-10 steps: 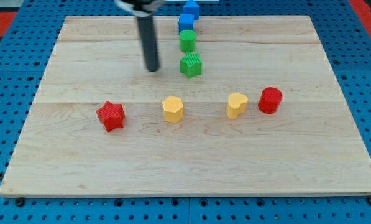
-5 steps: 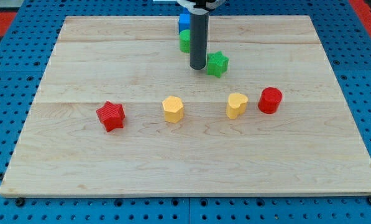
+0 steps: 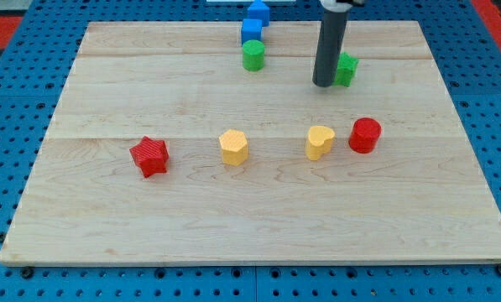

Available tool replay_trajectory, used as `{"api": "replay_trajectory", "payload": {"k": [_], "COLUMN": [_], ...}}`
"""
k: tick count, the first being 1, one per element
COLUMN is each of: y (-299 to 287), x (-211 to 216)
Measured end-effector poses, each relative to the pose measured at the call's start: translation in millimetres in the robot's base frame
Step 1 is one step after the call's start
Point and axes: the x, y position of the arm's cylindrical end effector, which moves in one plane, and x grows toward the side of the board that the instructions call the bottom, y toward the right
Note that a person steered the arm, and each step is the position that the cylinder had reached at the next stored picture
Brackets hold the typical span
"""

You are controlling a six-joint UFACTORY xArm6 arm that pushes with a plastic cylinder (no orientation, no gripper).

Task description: Move the green star to the top right

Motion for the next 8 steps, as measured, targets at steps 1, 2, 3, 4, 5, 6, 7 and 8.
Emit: {"api": "replay_trajectory", "payload": {"k": [1,2,3,4,5,6,7,8], "y": [21,67,62,0,-139,-232,-188,-118], "x": [-38,-87,-81,13,19,-50,-128,-135]}}
